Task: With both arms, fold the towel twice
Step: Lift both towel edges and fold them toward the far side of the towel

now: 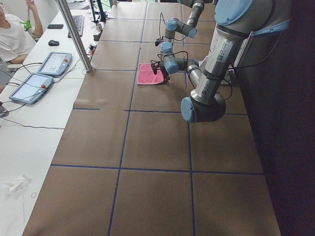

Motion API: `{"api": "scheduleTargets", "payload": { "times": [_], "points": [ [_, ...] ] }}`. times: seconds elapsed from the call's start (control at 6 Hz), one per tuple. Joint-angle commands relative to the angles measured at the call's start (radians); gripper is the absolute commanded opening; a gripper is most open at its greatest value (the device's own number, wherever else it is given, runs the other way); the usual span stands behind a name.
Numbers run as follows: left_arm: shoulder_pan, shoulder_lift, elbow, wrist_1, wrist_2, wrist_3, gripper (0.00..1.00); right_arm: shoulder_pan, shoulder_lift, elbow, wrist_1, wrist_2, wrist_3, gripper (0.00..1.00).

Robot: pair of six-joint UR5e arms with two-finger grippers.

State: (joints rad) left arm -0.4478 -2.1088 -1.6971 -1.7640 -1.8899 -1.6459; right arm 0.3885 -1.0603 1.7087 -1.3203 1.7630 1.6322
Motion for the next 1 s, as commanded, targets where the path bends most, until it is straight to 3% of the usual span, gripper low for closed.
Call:
{"api": "scheduleTargets", "payload": {
  "times": [0.0, 0.83],
  "points": [
    [-0.012, -0.002, 0.000, 0.000, -0.002, 0.000, 0.05, 0.016, -0.001, 0.021, 0.001, 0.003, 0.000, 0.01],
    [-0.112, -0.052, 0.022, 0.002, -0.005, 0.012, 0.04, 0.124, 0.051, -0.015, 0.004, 0.003, -0.002, 0.03]
  ]
}}
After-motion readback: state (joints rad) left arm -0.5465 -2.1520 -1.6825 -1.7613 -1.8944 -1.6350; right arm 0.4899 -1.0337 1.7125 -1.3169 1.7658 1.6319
